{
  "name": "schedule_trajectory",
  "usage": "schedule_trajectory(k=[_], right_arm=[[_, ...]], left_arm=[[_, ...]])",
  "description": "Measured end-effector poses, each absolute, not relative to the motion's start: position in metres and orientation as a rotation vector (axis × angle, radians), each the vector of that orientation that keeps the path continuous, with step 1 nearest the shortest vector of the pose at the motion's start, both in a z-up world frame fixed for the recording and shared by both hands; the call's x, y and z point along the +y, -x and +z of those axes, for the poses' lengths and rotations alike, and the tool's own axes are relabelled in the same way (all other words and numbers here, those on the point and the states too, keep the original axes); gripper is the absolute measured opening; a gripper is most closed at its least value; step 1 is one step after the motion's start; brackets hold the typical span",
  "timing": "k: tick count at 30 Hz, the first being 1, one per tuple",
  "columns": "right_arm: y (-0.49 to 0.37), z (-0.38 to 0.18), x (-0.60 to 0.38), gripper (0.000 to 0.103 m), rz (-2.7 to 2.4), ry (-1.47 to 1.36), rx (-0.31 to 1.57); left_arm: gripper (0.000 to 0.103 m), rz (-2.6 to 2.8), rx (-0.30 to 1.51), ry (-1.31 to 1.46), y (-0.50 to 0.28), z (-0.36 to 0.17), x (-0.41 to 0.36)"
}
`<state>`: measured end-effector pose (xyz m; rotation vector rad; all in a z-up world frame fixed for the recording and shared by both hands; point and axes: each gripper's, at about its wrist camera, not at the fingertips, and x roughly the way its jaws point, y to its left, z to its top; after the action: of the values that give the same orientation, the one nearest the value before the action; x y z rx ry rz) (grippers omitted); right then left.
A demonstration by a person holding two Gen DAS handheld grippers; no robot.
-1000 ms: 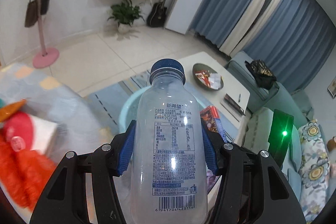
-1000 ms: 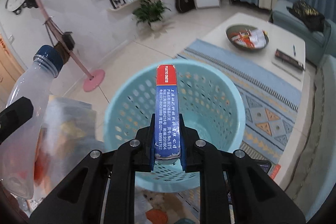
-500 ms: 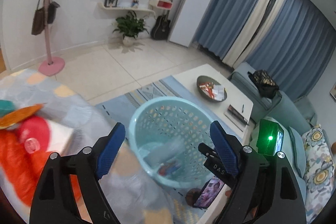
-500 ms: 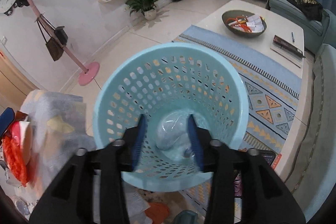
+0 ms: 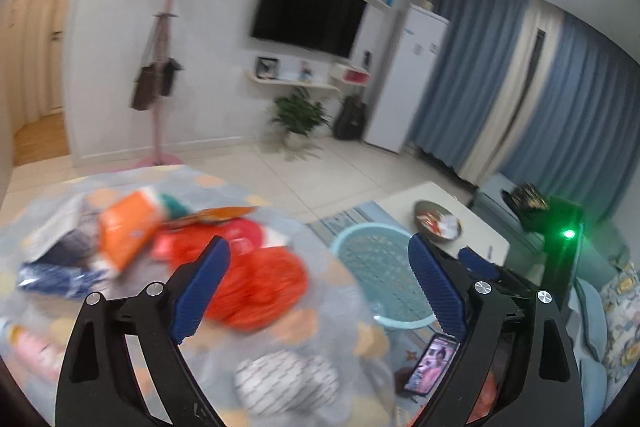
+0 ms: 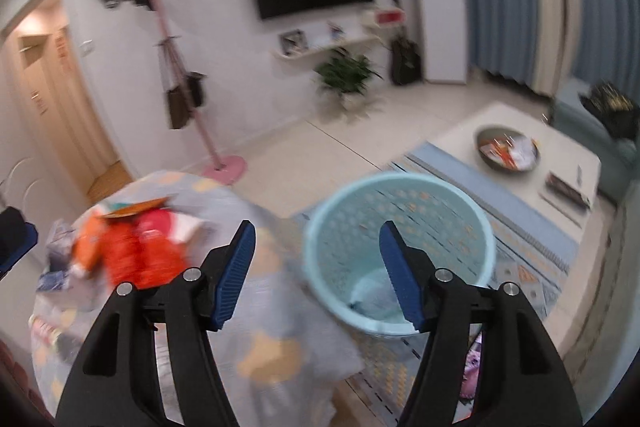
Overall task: Collect trash
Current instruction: 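Grasp the pink drink bottle with the left gripper while the right grasps the heart-print tissue pack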
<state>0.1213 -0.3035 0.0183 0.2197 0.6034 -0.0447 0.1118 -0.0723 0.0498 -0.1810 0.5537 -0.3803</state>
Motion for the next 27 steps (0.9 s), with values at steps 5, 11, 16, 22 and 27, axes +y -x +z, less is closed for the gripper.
schedule_trajectory(k=[5, 11, 16, 22, 27], right_arm=[[-0.104, 0.032, -0.262, 0.063, 0.049, -0.164, 0.575], [-0.088, 0.025, -0.217, 0.064, 0.147, -0.112, 0.590], [-0.078, 0.015, -0.189, 0.064, 0.201, -0.077, 0.616], [-0.075, 0.004, -0.180, 0.064, 0.211, -0.059, 0.643], [-0.074, -0.007, -0.168, 0.064, 0.238, -0.069, 0.688]], left_arm=[[0.089, -0.244, 0.541, 0.238, -0.080, 0.049, -0.016], [0.089, -0.068, 0.572, 0.282, -0.046, 0.030, 0.051], [0.089, 0.028, 0.606, 0.359, -0.024, 0.009, 0.103], [0.089, 0.122, 0.651, 0.460, -0.008, -0.019, 0.153], [0.089, 0.131, 0.682, 0.532, -0.006, -0.036, 0.163]])
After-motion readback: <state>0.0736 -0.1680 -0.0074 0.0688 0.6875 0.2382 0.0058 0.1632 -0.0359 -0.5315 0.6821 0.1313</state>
